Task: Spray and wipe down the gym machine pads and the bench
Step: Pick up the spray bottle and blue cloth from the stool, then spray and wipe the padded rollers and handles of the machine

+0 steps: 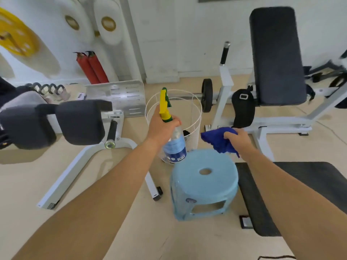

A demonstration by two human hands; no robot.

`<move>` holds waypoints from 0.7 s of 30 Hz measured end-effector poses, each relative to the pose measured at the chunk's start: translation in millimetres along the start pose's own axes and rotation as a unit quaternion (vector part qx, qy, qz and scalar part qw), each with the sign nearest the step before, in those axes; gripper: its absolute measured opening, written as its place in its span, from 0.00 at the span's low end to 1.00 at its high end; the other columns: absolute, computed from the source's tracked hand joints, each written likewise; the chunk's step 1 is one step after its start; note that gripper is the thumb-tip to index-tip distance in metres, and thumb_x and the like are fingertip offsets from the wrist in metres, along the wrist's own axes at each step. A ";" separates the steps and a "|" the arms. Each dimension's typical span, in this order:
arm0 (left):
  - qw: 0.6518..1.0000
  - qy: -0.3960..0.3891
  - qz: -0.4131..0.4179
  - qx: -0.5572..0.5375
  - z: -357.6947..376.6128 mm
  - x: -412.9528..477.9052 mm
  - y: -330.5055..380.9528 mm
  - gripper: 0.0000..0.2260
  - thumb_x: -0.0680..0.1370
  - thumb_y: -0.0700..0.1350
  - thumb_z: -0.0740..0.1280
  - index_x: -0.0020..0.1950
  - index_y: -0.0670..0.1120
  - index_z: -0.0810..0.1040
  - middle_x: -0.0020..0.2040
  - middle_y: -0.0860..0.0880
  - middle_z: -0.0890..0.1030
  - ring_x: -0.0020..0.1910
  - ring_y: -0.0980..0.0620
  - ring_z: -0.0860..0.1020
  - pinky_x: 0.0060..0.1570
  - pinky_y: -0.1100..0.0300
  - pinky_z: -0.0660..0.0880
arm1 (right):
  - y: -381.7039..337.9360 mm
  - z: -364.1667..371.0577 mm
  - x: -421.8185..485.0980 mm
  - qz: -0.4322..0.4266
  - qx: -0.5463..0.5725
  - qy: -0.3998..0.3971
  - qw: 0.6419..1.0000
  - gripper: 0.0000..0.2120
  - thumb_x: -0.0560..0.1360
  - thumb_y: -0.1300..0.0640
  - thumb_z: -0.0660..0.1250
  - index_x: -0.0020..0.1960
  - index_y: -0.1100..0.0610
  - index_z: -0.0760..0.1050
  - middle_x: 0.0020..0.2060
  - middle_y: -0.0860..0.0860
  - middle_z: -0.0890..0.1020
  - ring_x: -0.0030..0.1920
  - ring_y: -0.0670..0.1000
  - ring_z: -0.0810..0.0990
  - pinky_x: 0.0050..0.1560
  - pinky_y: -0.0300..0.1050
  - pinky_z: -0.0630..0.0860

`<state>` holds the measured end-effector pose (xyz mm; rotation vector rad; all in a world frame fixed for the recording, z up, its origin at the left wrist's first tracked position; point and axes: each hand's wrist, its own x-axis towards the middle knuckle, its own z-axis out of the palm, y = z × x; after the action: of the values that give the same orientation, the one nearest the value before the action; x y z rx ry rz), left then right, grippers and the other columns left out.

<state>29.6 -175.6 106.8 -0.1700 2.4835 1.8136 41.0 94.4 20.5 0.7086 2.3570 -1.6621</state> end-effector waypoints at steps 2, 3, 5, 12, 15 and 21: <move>1.000 0.004 0.019 -0.016 -10.8 -9.6 65.0 0.13 0.72 0.37 0.73 0.56 0.36 0.79 0.49 0.39 0.84 0.38 0.60 0.78 0.39 0.69 0.73 | -62.5 -50.1 -23.4 -0.045 0.001 -0.005 0.999 0.08 0.76 0.58 0.69 0.55 0.55 0.79 0.50 0.61 0.84 0.50 0.61 0.81 0.53 0.57 0.79; 0.999 0.006 0.029 -0.027 -15.5 -14.4 95.3 0.14 0.72 0.37 0.73 0.57 0.37 0.79 0.47 0.40 0.85 0.39 0.59 0.78 0.41 0.66 0.73 | -89.6 -72.3 -33.2 -0.060 0.002 -0.009 0.998 0.10 0.76 0.58 0.70 0.56 0.55 0.79 0.51 0.61 0.84 0.52 0.63 0.82 0.56 0.59 0.78; 0.998 0.008 0.046 -0.049 -31.4 -29.3 170.1 0.14 0.72 0.36 0.72 0.57 0.37 0.79 0.40 0.48 0.85 0.36 0.61 0.79 0.43 0.64 0.72 | -157.5 -121.1 -69.3 -0.074 0.015 0.000 0.997 0.15 0.75 0.53 0.73 0.60 0.58 0.80 0.51 0.60 0.85 0.52 0.62 0.83 0.54 0.56 0.80; 0.990 -0.010 0.122 -0.069 -74.9 -84.8 373.0 0.13 0.73 0.37 0.71 0.57 0.36 0.80 0.35 0.57 0.84 0.33 0.67 0.78 0.44 0.61 0.72 | -328.1 -270.0 -216.4 -0.124 0.221 0.133 0.958 0.17 0.76 0.41 0.69 0.50 0.56 0.77 0.40 0.53 0.81 0.31 0.50 0.83 0.31 0.42 0.75; 0.984 -0.019 0.156 -0.084 -92.9 -111.3 438.5 0.12 0.73 0.36 0.71 0.56 0.35 0.80 0.36 0.55 0.85 0.33 0.67 0.78 0.40 0.65 0.74 | -370.6 -328.6 -291.4 -0.207 0.190 0.158 0.947 0.10 0.67 0.48 0.74 0.42 0.52 0.79 0.37 0.57 0.79 0.38 0.61 0.78 0.34 0.48 0.73; 0.961 -0.091 0.235 -0.114 -120.5 -156.6 521.4 0.20 0.74 0.32 0.69 0.35 0.58 0.85 0.41 0.47 0.85 0.45 0.51 0.82 0.54 0.52 0.78 | -408.5 -352.6 -364.9 -0.278 0.032 -0.021 0.960 0.11 0.79 0.61 0.64 0.56 0.51 0.82 0.46 0.61 0.83 0.43 0.65 0.82 0.42 0.59 0.79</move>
<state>121.5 -125.2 654.4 0.6013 2.3161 2.1630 212.2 209.2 638.4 -0.0014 2.6387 -1.9297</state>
